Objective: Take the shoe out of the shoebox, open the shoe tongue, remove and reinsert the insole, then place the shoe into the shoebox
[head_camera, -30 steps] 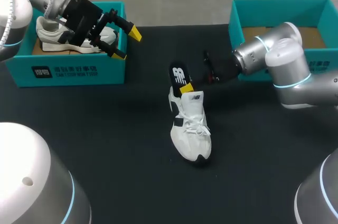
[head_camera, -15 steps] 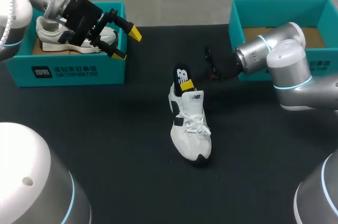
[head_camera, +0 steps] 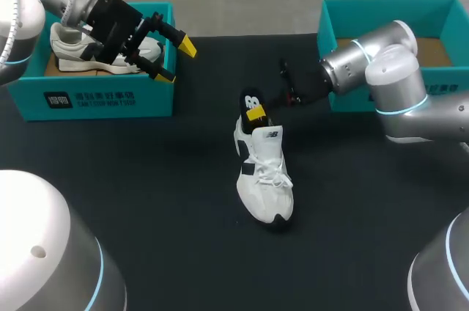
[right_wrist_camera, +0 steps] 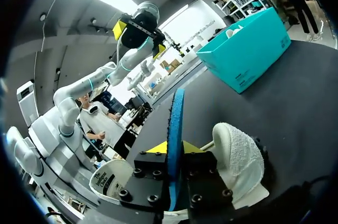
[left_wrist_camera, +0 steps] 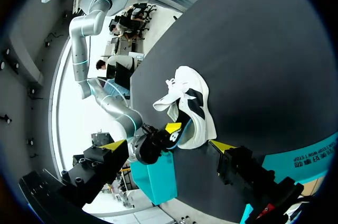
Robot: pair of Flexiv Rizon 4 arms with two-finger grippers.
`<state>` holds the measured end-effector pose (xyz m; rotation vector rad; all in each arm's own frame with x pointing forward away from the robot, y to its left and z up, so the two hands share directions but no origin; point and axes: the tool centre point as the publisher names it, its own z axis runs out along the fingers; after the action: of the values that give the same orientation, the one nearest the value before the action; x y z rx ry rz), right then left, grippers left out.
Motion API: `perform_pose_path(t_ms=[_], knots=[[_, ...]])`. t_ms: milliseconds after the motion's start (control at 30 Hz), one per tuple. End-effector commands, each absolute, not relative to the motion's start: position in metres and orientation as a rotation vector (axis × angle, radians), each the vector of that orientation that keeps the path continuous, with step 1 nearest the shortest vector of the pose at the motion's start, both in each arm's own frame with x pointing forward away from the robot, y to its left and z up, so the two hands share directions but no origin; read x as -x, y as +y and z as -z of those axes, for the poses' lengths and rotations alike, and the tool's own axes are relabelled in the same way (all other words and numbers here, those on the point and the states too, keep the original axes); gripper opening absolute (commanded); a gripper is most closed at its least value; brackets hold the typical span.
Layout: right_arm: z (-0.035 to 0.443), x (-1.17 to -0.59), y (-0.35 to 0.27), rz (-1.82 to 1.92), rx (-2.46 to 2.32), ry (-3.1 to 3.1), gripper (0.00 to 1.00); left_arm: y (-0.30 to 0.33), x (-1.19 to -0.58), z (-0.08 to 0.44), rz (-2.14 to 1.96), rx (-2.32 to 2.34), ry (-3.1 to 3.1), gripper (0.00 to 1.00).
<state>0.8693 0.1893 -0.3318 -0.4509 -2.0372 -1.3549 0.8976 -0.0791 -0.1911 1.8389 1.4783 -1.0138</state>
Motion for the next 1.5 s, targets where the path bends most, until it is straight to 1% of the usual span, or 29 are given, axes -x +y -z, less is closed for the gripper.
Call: perform_pose_path(t_ms=[33,667,700,733,767,800,867,1000,1033,1067,1100,1367,1500], knots=[[0.338,-0.871,0.192,1.33,0.443,-2.024,0.0,-0.079,-0.898,0.191,1.012,-1.842,1.479,1.0],[0.355,-0.839,0.193,1.233,0.477,-1.992,0.0,-0.079,-0.898,0.191,1.012,-1.842,1.479,1.0],[0.355,-0.839,0.194,1.234,0.477,-1.99,0.01,-0.079,-0.898,0.191,1.012,-1.842,1.479,1.0],[0.355,-0.839,0.195,1.235,0.476,-1.989,0.11,-0.079,-0.898,0.191,1.012,-1.842,1.479,1.0],[0.354,-0.839,0.196,1.238,0.475,-1.988,0.25,-0.079,-0.898,0.191,1.012,-1.842,1.479,1.0],[0.352,-0.84,0.196,1.242,0.473,-1.989,0.34,-0.079,-0.898,0.191,1.012,-1.842,1.479,1.0],[0.349,-0.843,0.196,1.25,0.468,-1.996,0.44,-0.079,-0.898,0.191,1.012,-1.842,1.479,1.0],[0.341,-0.85,0.194,1.269,0.457,-2.017,0.5,-0.079,-0.898,0.191,1.012,-1.842,1.479,1.0],[0.338,-0.852,0.194,1.274,0.453,-2.024,0.54,-0.079,-0.898,0.191,1.012,-1.842,1.479,1.0],[0.336,-0.854,0.194,1.278,0.45,-2.031,0.56,-0.079,-0.898,0.191,1.012,-1.842,1.479,1.0],[0.334,-0.856,0.194,1.283,0.445,-2.036,0.57,-0.079,-0.898,0.191,1.012,-1.842,1.479,1.0],[0.325,-0.867,0.194,1.287,0.417,-2.065,0.5,-0.079,-0.898,0.191,1.012,-1.842,1.479,1.0],[0.325,-0.867,0.194,1.282,0.413,-2.07,0.48,-0.079,-0.898,0.191,1.012,-1.842,1.479,1.0]])
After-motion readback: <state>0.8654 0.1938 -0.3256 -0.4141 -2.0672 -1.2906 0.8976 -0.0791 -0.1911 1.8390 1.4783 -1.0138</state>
